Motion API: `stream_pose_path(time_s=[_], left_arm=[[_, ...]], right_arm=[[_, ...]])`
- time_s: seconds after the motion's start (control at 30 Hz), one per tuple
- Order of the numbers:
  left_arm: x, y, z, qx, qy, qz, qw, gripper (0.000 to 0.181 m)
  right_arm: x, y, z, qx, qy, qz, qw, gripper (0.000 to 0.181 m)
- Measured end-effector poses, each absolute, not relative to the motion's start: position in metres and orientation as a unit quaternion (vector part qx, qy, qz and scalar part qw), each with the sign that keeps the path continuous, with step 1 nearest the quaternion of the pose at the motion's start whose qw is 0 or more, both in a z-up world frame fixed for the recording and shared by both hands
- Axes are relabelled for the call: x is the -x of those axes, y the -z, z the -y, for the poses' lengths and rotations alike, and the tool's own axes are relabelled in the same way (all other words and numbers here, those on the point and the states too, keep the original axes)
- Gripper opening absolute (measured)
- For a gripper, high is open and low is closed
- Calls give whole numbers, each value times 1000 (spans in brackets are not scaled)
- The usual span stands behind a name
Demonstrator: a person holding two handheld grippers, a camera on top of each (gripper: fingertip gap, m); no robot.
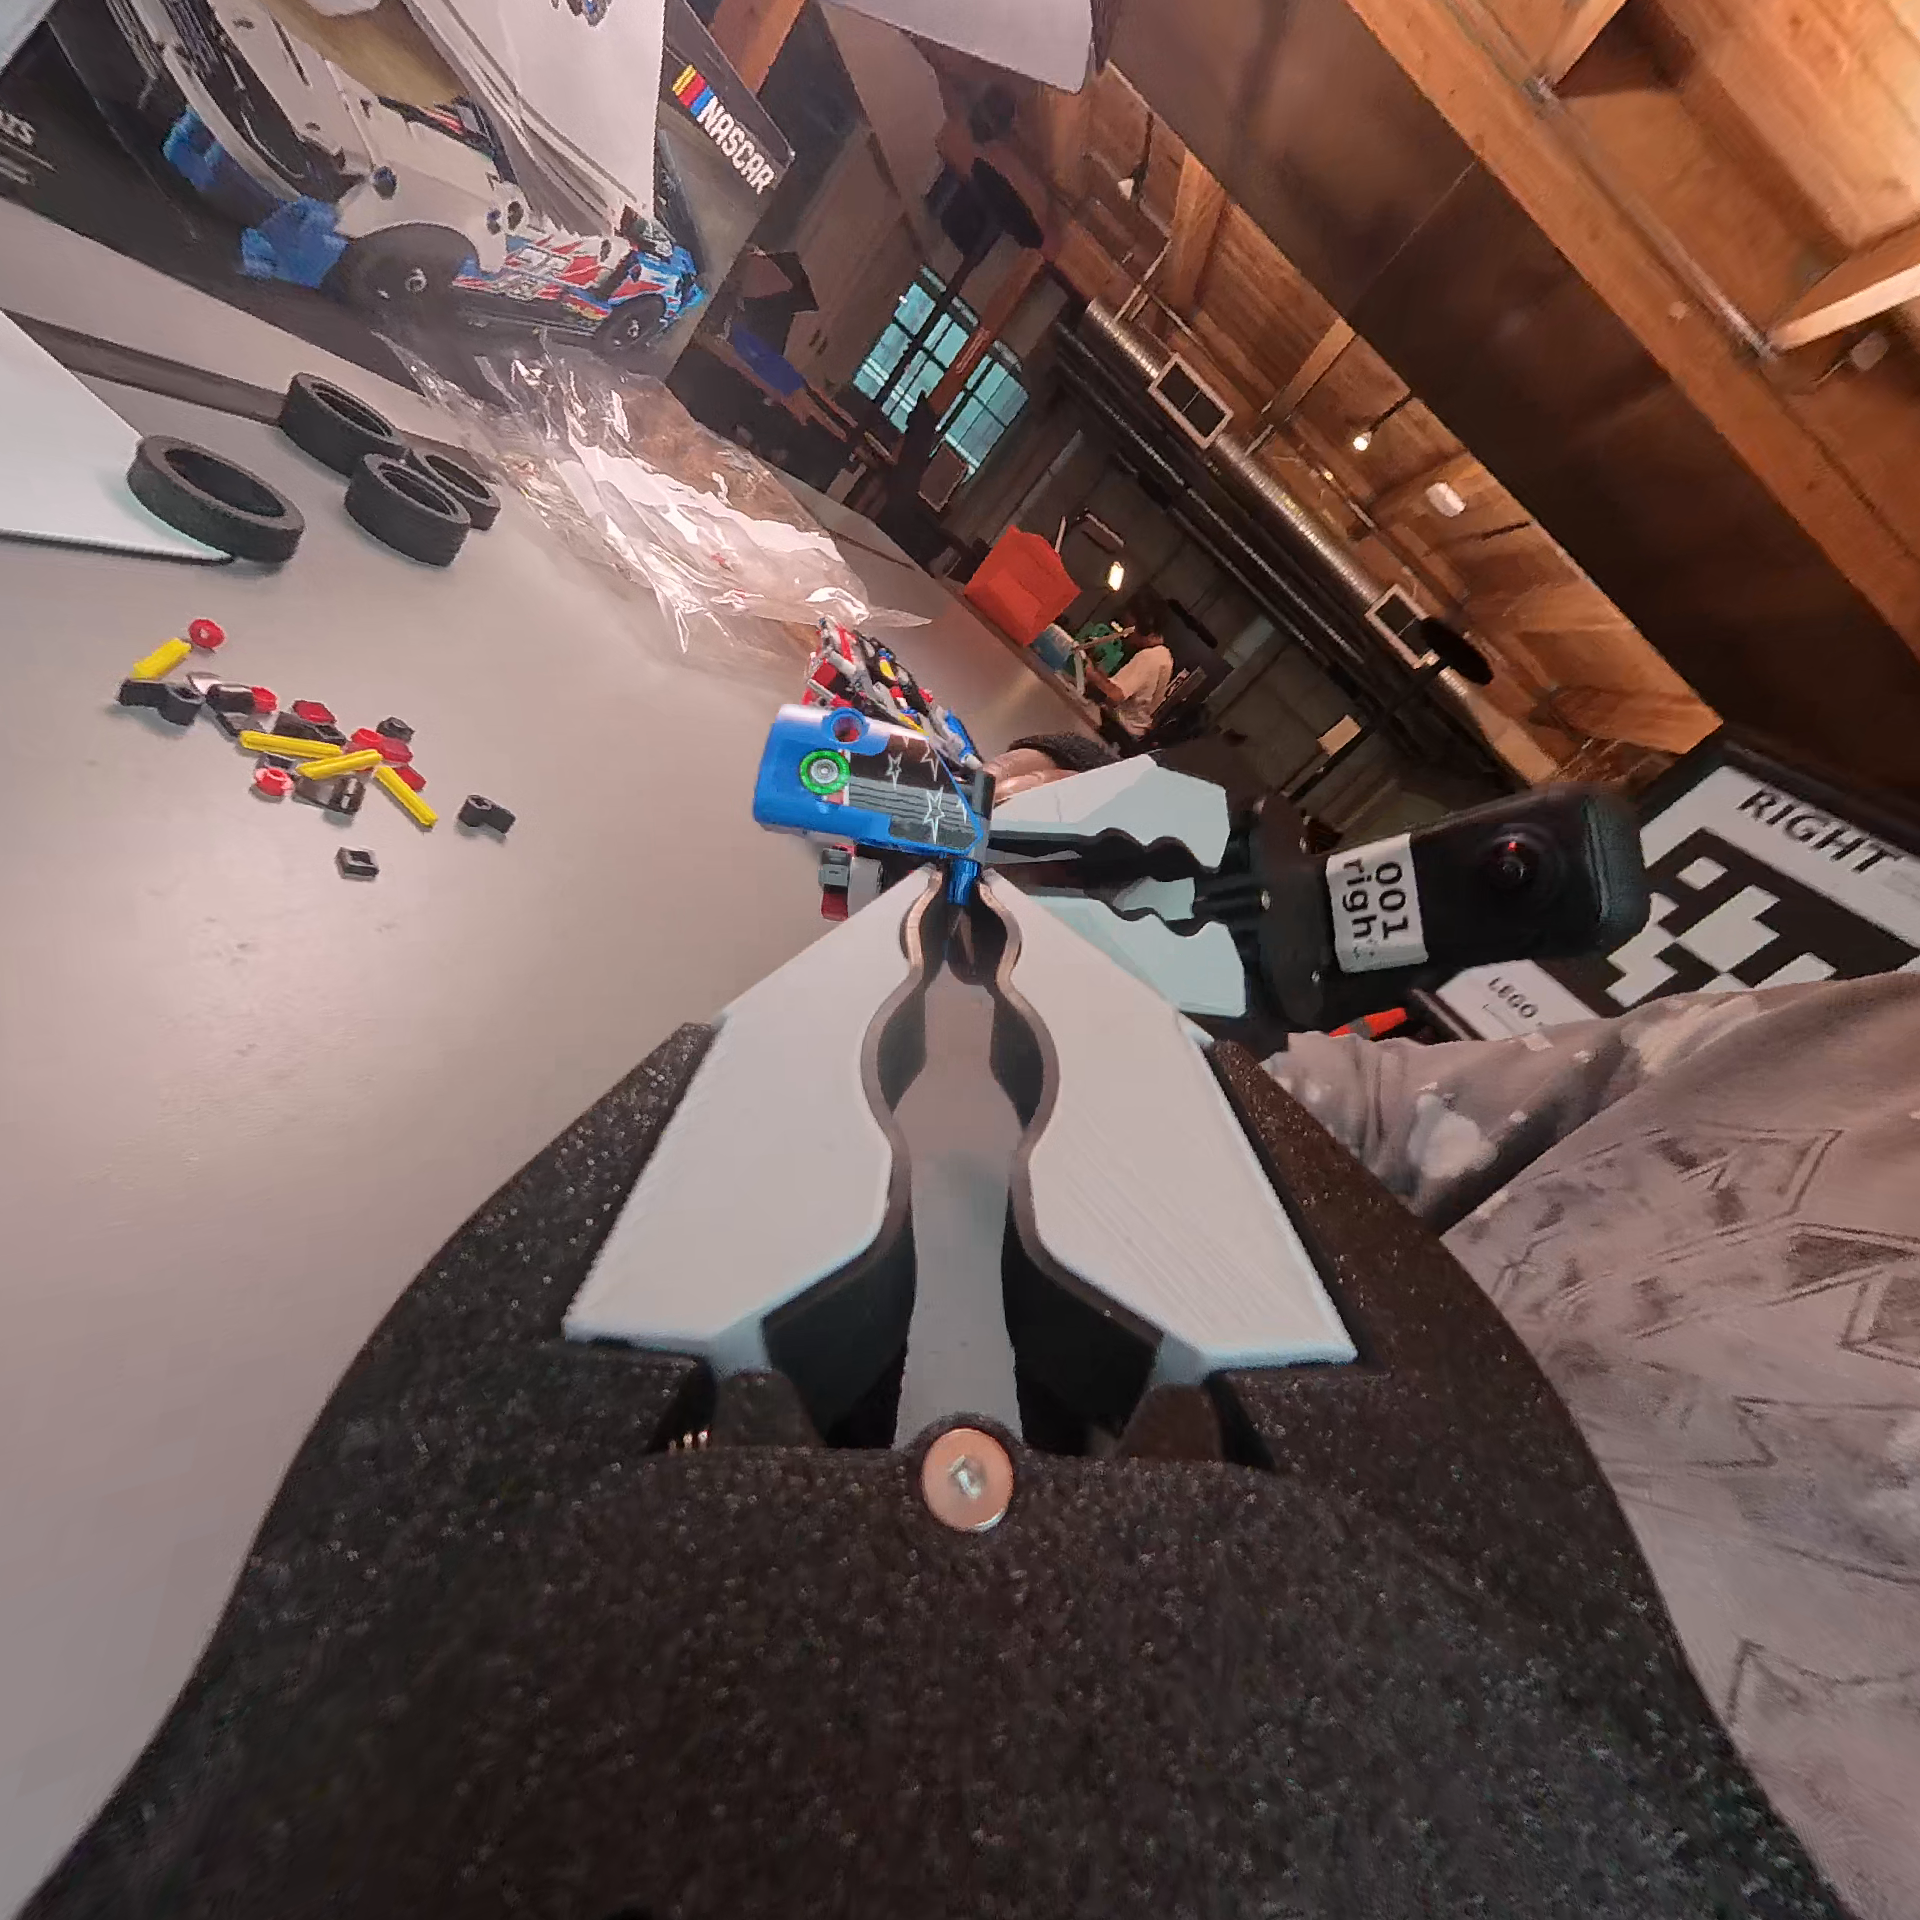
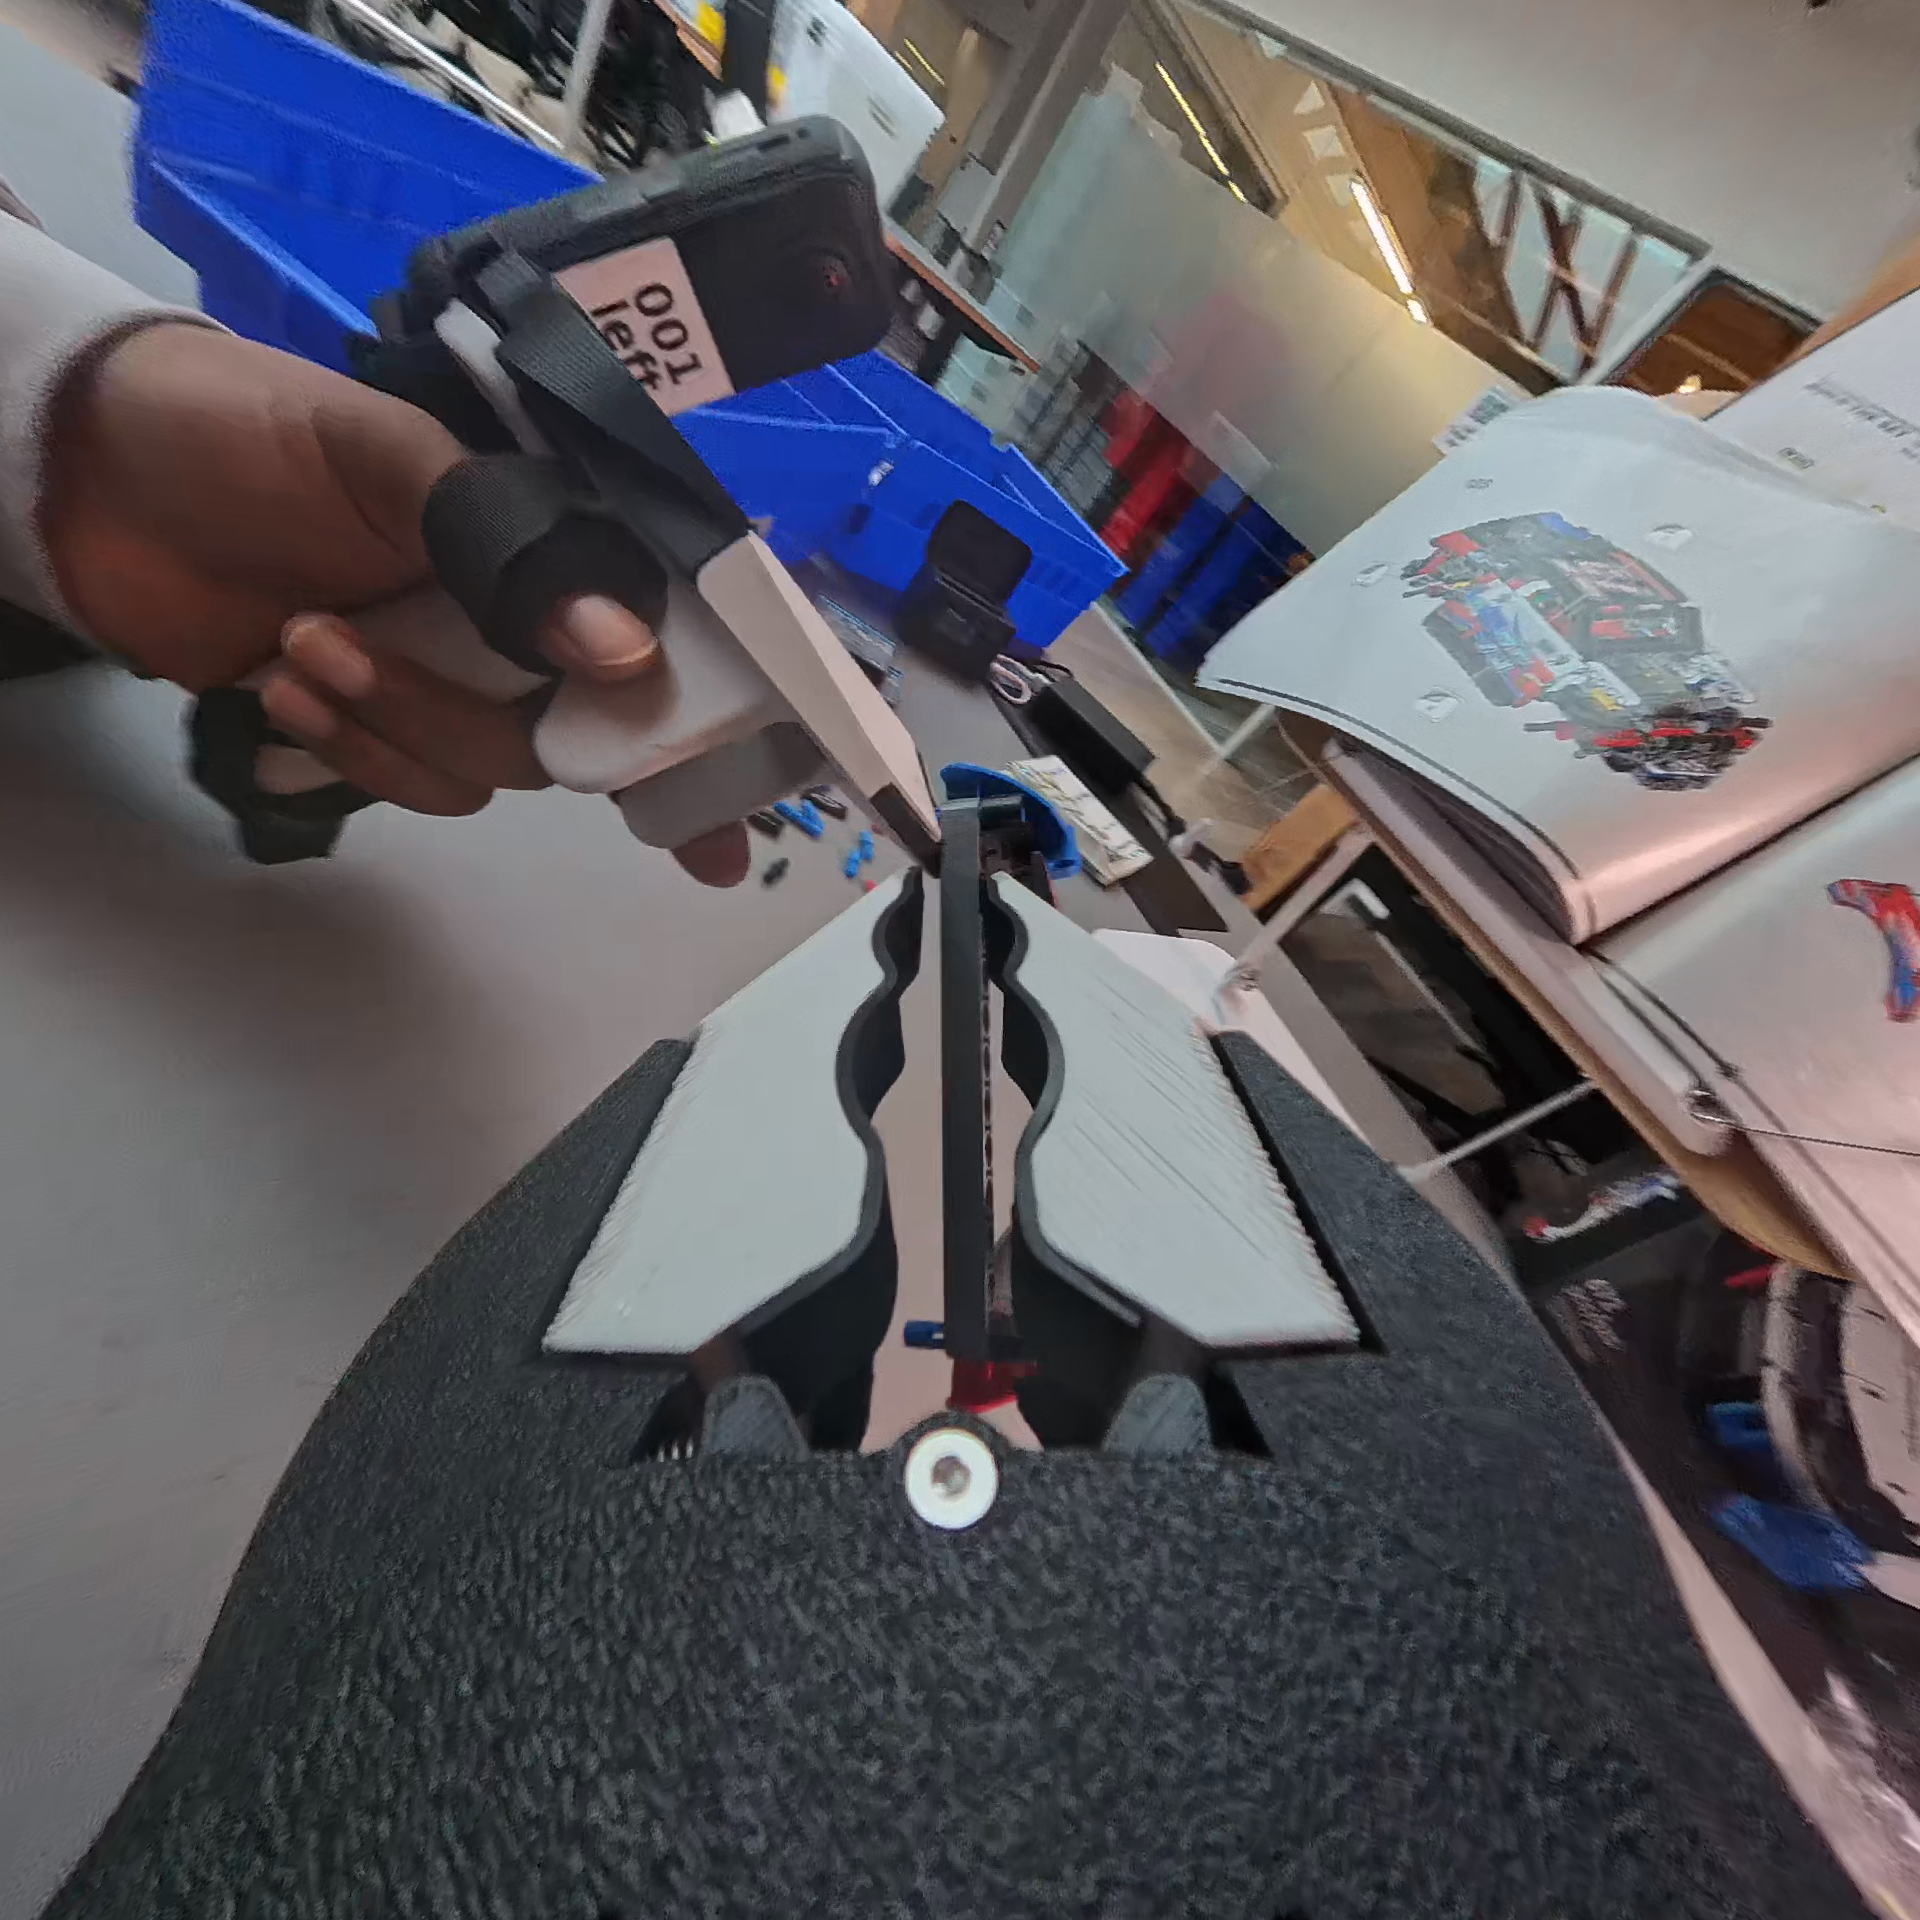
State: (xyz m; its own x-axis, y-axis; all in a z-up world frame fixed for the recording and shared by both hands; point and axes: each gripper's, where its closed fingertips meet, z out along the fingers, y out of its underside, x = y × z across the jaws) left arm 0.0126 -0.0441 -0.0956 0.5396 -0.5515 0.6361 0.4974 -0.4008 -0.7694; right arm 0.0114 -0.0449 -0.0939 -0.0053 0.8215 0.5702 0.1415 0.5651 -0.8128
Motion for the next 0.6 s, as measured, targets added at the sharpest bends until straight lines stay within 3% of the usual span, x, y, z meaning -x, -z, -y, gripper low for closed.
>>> stream_pose_path(time_s=[0.03, 0.23, 0.6], left_arm=[[-11, 96, 45, 692, 462, -36, 554, 1], [-13, 94, 58, 718, 354, -195, 566, 2], [-39, 111, 77, 722, 276, -327, 543, 2]], right_arm=[[-14, 93, 50, 368, -316, 654, 580, 16], [-35, 81, 67, 344, -451, 679, 466, 18], [-36, 95, 76, 330, -440, 718, 426, 15]])
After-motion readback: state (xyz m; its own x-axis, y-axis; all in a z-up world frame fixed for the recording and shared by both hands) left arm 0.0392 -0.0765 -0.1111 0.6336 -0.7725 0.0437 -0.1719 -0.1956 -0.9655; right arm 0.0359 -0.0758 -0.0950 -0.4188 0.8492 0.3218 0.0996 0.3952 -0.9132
